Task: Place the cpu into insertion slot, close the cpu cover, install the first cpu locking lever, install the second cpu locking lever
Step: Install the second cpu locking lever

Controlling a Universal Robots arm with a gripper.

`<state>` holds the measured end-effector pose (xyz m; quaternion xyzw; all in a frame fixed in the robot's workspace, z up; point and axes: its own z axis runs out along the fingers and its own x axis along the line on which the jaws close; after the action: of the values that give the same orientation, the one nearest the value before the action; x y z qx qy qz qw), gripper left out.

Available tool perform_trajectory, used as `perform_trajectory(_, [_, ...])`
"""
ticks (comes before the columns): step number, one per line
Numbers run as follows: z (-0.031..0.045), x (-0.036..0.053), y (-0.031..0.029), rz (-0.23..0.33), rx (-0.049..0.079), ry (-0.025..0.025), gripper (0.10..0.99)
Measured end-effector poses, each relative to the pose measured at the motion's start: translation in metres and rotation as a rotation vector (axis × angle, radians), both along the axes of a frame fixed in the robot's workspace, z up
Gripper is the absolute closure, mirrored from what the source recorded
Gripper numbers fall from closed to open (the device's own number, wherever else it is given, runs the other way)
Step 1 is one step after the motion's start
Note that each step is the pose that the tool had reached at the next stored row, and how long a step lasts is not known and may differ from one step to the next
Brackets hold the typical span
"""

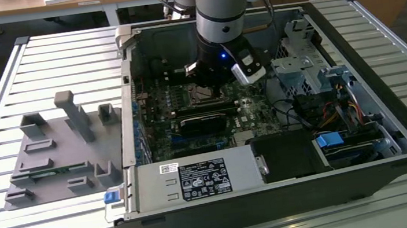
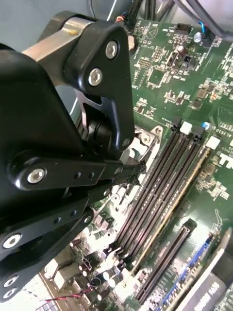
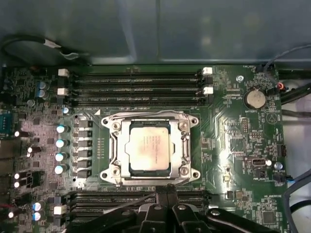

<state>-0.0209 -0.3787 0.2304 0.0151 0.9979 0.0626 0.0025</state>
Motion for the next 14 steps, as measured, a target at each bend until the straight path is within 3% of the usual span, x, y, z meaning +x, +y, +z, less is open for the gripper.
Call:
perform_trajectory(11, [-0.0012,-0.0222,-0.0027,0.000,0.004,-0.0001,0.980])
perform_trajectory(14, [-0.0014,-0.0245,-0.0028,0.000,0.005,0.0000,0.980])
